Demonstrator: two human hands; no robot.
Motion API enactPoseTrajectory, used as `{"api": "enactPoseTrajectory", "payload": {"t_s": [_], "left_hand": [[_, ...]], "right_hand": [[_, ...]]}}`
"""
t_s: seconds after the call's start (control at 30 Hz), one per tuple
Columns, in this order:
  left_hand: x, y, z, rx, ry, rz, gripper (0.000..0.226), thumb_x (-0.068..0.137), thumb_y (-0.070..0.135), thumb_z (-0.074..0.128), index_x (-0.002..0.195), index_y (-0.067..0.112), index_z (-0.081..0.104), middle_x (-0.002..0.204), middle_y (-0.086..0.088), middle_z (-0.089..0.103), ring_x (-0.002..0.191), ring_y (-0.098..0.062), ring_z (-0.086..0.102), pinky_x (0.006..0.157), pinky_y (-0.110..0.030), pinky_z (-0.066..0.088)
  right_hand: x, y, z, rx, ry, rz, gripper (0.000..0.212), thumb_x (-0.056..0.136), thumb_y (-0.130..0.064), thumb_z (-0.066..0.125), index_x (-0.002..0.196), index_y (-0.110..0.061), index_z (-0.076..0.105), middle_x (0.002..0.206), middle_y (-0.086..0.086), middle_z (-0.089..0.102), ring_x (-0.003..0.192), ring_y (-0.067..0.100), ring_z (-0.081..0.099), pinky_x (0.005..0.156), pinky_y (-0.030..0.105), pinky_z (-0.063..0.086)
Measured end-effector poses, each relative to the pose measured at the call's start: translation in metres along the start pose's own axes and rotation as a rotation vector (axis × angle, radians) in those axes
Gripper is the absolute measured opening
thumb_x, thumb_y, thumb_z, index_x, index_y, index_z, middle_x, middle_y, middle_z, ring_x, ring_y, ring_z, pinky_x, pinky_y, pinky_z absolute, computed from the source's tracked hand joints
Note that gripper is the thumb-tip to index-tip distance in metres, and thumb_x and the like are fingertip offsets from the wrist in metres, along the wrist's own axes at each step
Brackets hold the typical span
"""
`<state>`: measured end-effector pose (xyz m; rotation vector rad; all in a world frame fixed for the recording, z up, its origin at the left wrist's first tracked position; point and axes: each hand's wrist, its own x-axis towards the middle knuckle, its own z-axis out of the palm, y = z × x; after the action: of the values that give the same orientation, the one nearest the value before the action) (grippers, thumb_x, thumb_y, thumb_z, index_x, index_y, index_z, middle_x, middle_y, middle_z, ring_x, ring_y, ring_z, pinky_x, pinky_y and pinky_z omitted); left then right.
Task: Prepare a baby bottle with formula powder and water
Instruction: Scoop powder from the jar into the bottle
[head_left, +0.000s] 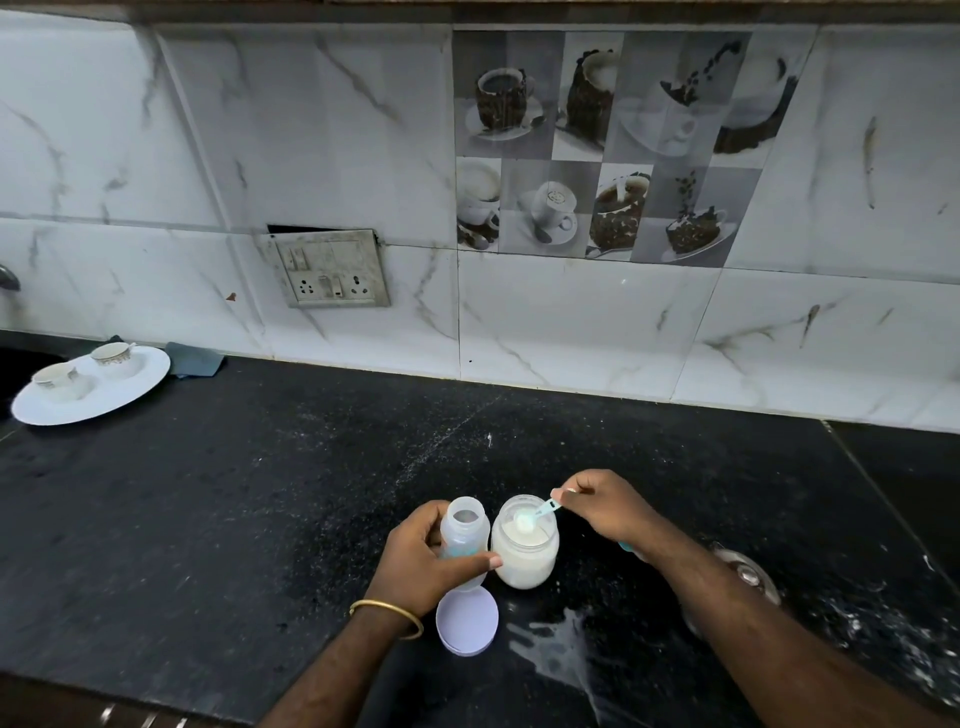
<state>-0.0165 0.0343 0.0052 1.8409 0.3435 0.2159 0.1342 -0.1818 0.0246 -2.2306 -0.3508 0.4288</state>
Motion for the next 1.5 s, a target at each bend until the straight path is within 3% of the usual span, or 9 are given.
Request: {"api": "enactPoseTrajectory", "payload": {"t_s": [0.1,0.2,0.4,0.6,0.7,0.87,1.0,1.1,1.5], "left_hand": [[0.001,-0.004,0.000,-0.003,0.003,-0.010,0.056,0.053,0.024,0.098,0.101,0.023,0.068,0.099,0.002,0.076,0.091,-0.014,0.072,0.082,-0.036,0.062],[0.002,-0.006,0.002,-0.004,0.003,-0.012,0.057,0.053,0.023,0.098,0.102,0.022,0.068,0.099,0.000,0.076,0.092,-0.017,0.072,0.083,-0.039,0.061],[0.003,-0.011,0.002,-0.014,0.012,-0.020,0.055,0.052,0.020,0.099,0.097,0.021,0.069,0.096,0.000,0.076,0.090,-0.019,0.073,0.082,-0.041,0.062],[0.008,-0.013,-0.002,-0.019,0.016,-0.020,0.056,0.051,0.023,0.099,0.098,0.022,0.069,0.096,0.001,0.076,0.089,-0.016,0.073,0.082,-0.039,0.061],[0.012,-0.012,-0.003,-0.013,0.008,-0.022,0.056,0.050,0.026,0.099,0.097,0.024,0.069,0.097,0.002,0.076,0.091,-0.015,0.073,0.083,-0.039,0.061],[0.019,-0.009,0.001,-0.012,0.008,-0.011,0.056,0.050,0.025,0.099,0.097,0.024,0.069,0.097,0.003,0.076,0.090,-0.014,0.073,0.082,-0.037,0.061],[0.021,-0.004,0.004,-0.022,-0.003,-0.001,0.055,0.052,0.021,0.099,0.098,0.023,0.069,0.097,0.004,0.077,0.090,-0.013,0.073,0.083,-0.037,0.061],[0.021,-0.001,0.005,-0.029,-0.015,0.003,0.055,0.052,0.020,0.099,0.099,0.023,0.069,0.097,0.003,0.077,0.090,-0.014,0.073,0.083,-0.037,0.061],[0.022,0.010,0.008,-0.025,-0.020,0.013,0.055,0.053,0.018,0.098,0.099,0.021,0.069,0.097,0.001,0.077,0.090,-0.015,0.074,0.084,-0.037,0.062]], "right_hand": [[0.000,-0.006,0.014,-0.289,0.015,-0.212,0.015,0.089,-0.032,0.072,0.074,-0.029,0.070,0.105,-0.007,0.066,0.107,0.014,0.061,0.096,0.035,0.049],[-0.005,-0.017,0.025,-0.528,-0.044,-0.206,0.016,0.088,-0.040,0.070,0.094,-0.027,0.078,0.137,-0.011,0.054,0.128,0.017,0.047,0.101,0.037,0.042],[-0.001,-0.028,0.035,-0.567,-0.173,-0.111,0.026,0.087,-0.040,0.072,0.100,-0.019,0.079,0.153,-0.011,0.043,0.140,0.021,0.036,0.107,0.040,0.034],[0.011,-0.019,0.032,-0.358,-0.207,-0.051,0.022,0.082,-0.036,0.076,0.087,-0.015,0.081,0.136,-0.003,0.061,0.134,0.014,0.049,0.109,0.034,0.039],[0.010,-0.021,0.021,-0.220,-0.161,0.002,0.016,0.085,-0.025,0.076,0.084,-0.009,0.080,0.118,0.003,0.072,0.123,0.008,0.057,0.103,0.028,0.043],[0.010,-0.013,0.007,-0.021,-0.061,0.076,0.018,0.084,-0.024,0.078,0.071,-0.012,0.075,0.094,-0.001,0.073,0.105,0.016,0.068,0.081,0.024,0.048],[0.012,-0.002,0.000,0.116,-0.024,0.142,0.021,0.082,-0.026,0.081,0.066,-0.015,0.072,0.088,0.006,0.077,0.088,0.016,0.068,0.080,0.030,0.051],[0.009,0.002,-0.005,0.159,-0.023,0.166,0.020,0.084,-0.027,0.080,0.077,-0.008,0.075,0.086,0.008,0.076,0.076,0.013,0.061,0.070,0.027,0.046],[-0.001,0.006,-0.008,0.268,-0.040,0.172,0.022,0.088,-0.032,0.076,0.091,-0.010,0.078,0.097,0.007,0.077,0.085,0.011,0.064,0.074,0.025,0.047]]}}
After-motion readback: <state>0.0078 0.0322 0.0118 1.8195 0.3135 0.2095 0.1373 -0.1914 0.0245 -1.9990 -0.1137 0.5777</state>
